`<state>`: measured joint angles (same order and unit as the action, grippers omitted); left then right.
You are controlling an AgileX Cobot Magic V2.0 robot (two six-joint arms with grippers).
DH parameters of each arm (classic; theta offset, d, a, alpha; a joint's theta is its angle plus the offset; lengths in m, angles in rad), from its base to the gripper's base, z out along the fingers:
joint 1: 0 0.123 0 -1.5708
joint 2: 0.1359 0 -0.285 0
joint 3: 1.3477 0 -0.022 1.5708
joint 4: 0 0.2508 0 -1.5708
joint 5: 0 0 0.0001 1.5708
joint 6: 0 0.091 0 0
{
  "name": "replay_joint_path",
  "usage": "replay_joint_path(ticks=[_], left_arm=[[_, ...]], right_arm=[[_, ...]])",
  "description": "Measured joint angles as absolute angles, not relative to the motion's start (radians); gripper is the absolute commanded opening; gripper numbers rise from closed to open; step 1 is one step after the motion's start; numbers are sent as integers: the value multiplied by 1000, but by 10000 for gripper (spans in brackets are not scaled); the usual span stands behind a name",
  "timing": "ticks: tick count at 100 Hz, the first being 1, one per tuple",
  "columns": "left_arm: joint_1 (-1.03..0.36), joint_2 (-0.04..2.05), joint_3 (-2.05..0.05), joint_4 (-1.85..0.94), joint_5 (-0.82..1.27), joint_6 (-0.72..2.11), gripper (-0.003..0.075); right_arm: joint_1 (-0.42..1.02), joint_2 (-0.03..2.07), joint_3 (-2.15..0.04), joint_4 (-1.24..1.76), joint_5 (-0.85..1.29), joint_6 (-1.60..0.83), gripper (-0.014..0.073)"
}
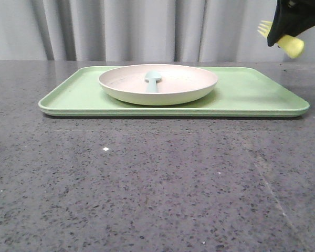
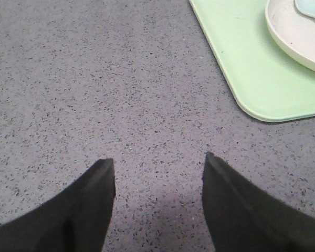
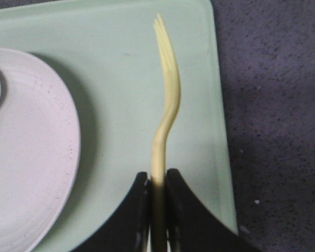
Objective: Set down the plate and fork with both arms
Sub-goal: 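Lift the fork out of the plate and carry it beside the plate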
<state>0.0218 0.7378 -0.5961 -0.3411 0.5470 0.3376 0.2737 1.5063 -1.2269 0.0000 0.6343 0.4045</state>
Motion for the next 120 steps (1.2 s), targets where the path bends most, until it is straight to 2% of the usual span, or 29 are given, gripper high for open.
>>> replay_joint_path(ticks=[60,120], left_arm=[[22,738,-596,-341,547,338,374],[22,738,-596,-341,547,338,374]], right_arm=[[155,1611,-1170,780,566,-311,-115],[149,1694,-1170,831,515,-355,-115]])
